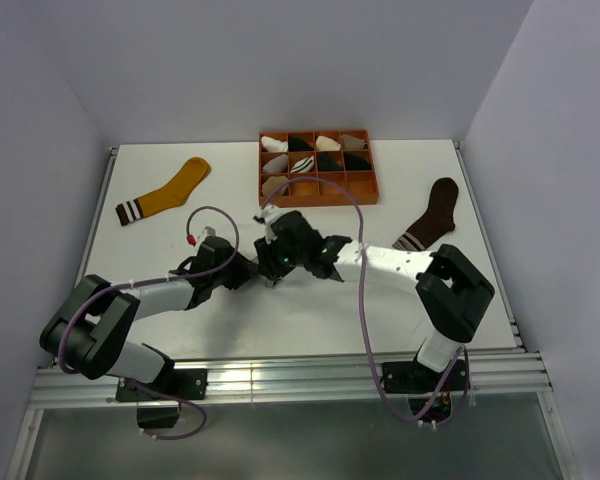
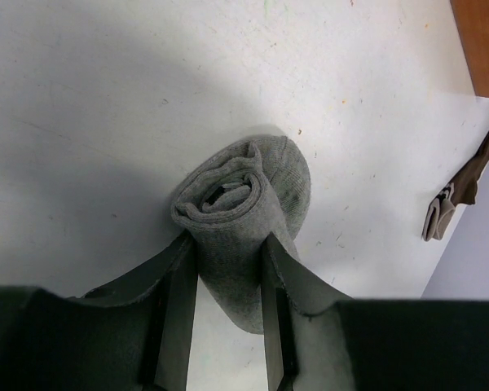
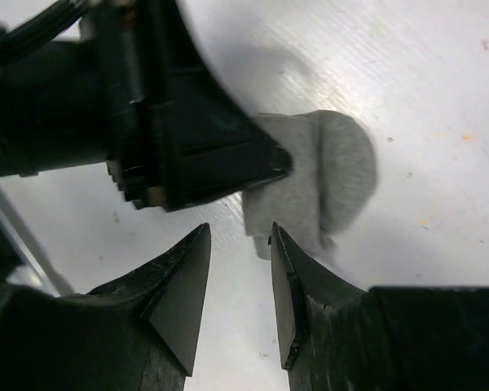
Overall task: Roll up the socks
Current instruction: Roll the sock at the center of the board.
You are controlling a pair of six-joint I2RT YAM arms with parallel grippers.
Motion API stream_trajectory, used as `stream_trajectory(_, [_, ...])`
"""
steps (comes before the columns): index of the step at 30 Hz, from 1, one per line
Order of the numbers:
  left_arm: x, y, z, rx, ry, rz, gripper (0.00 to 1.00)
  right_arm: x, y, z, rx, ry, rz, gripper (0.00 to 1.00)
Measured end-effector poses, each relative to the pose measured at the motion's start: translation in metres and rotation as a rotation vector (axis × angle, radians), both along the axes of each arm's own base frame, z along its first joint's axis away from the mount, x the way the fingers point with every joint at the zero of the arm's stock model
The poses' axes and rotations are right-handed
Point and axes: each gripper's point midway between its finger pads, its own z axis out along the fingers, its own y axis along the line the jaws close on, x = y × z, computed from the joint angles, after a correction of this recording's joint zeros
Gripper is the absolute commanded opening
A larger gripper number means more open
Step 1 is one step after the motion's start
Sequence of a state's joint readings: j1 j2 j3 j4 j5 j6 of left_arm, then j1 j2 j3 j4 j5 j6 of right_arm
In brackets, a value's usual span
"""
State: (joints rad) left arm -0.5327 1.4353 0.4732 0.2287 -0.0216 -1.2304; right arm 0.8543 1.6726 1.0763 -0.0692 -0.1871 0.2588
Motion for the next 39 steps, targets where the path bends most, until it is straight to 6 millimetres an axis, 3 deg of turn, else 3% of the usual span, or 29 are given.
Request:
stream_trajectory(5, [0.000,0.000,0.000,0.012,0.006,-0.004,0.32,-0.024,0.018,-0.015,-0.116,-0.154,0.053,0.46])
stream_trajectory(13, [0.000,0.000,0.000,0.019,0.011,-0.009,0.31,-0.014,0.015,-0.046,-0.272,-0.286,0.027,0.46])
stream_trajectory(29, [0.001,0.002,0.000,0.022,0.018,0.001,0.32,0.003,0.017,-0.063,-0.327,-0.361,-0.059,0.46])
stream_trajectory(32, [0.003,0.005,0.000,0.024,0.019,0.009,0.34,0.005,0.020,-0.065,-0.334,-0.363,-0.072,0.34])
stream_trajectory(35, [0.006,0.008,0.001,0.024,0.019,0.022,0.40,0.006,0.024,-0.066,-0.329,-0.360,-0.088,0.04])
stream_trajectory(36, [0.006,0.009,0.001,0.028,0.018,0.022,0.45,0.007,0.025,-0.066,-0.328,-0.358,-0.091,0.00])
stream_trajectory(39, [0.005,0.011,0.000,0.045,0.025,0.018,0.54,0.007,0.025,-0.066,-0.318,-0.345,-0.081,0.00])
